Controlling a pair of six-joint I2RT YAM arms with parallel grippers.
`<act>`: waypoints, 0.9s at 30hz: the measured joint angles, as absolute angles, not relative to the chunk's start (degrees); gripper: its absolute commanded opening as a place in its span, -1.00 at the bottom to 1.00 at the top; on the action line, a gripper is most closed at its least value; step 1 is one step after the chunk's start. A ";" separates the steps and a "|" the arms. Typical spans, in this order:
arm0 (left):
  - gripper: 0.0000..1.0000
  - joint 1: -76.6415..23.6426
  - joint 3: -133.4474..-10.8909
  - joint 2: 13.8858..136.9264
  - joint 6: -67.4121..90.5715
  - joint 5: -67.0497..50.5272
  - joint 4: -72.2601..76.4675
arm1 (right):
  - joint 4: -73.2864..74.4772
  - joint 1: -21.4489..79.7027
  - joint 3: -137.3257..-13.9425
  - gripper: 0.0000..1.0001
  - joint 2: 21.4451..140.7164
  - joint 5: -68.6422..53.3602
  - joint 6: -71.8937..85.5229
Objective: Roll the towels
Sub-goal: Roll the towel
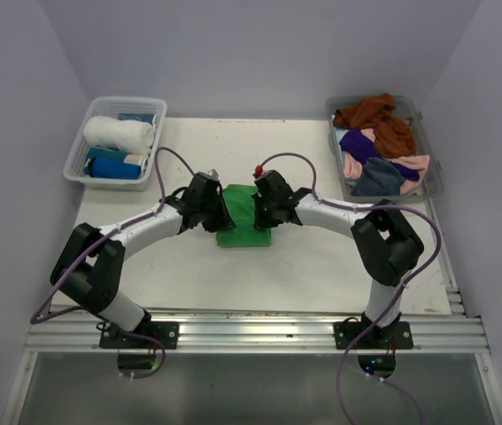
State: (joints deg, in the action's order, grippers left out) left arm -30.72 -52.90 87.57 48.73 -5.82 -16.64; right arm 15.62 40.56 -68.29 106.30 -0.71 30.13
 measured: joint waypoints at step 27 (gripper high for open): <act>-0.73 -27.62 -55.31 95.02 46.72 -4.29 -18.96 | 12.47 45.36 -60.82 -1.00 101.27 -2.96 31.66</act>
State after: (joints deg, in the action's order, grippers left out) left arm -27.62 -55.31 95.02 46.72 -4.29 -18.96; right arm 12.47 45.36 -60.82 101.27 -2.96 31.66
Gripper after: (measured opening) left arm 0.141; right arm 0.009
